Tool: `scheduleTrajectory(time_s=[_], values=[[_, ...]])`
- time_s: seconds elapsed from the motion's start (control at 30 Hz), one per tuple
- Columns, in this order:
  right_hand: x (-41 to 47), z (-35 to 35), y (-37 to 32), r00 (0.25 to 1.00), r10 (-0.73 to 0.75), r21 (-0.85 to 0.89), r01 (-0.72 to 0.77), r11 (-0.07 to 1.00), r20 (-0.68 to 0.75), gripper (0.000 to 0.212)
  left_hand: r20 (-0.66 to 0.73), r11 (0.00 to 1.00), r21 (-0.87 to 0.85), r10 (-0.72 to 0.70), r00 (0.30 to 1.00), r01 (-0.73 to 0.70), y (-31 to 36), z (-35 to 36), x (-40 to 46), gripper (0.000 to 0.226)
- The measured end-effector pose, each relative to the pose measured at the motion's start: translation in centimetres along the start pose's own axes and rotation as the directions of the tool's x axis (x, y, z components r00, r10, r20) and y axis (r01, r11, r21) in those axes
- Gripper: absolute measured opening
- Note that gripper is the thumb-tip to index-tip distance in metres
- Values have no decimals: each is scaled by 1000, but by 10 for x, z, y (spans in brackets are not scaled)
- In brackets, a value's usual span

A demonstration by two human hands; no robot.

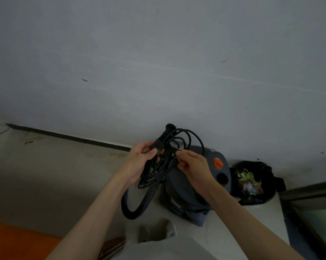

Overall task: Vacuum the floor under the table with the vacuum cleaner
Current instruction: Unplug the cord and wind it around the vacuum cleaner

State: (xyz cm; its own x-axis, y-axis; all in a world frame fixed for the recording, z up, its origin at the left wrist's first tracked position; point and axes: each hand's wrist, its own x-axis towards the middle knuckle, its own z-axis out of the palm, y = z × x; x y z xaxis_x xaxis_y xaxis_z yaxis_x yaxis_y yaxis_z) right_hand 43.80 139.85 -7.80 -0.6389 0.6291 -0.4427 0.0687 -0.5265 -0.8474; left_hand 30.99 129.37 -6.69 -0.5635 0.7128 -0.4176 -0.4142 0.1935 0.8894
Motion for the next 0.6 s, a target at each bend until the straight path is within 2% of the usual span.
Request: scheduleTrajectory(time_s=[0.17, 0.33, 0.4, 0.5, 0.6], values=[[4, 0, -2, 984, -175, -343, 159, 926, -16, 22, 41, 1000, -31, -3, 999, 4, -3, -1, -2, 25], [6, -2, 2, 962, -272, -379, 262, 887, 27, 25, 41, 998, -61, -13, 999, 16, -4, -2, -1, 26], [7, -3, 7, 928, -358, -503, 358, 787, 101, 28, 46, 997, -75, -22, 999, 26, -4, -2, -1, 25], [10, -4, 11, 854, -470, -657, 489, 574, 224, 27, 47, 995, -86, -35, 998, 39, -4, -2, -2, 26], [11, -5, 12, 811, -519, -674, 544, 500, 269, 31, 55, 991, -117, -66, 996, 72, -5, -4, 0, 26]])
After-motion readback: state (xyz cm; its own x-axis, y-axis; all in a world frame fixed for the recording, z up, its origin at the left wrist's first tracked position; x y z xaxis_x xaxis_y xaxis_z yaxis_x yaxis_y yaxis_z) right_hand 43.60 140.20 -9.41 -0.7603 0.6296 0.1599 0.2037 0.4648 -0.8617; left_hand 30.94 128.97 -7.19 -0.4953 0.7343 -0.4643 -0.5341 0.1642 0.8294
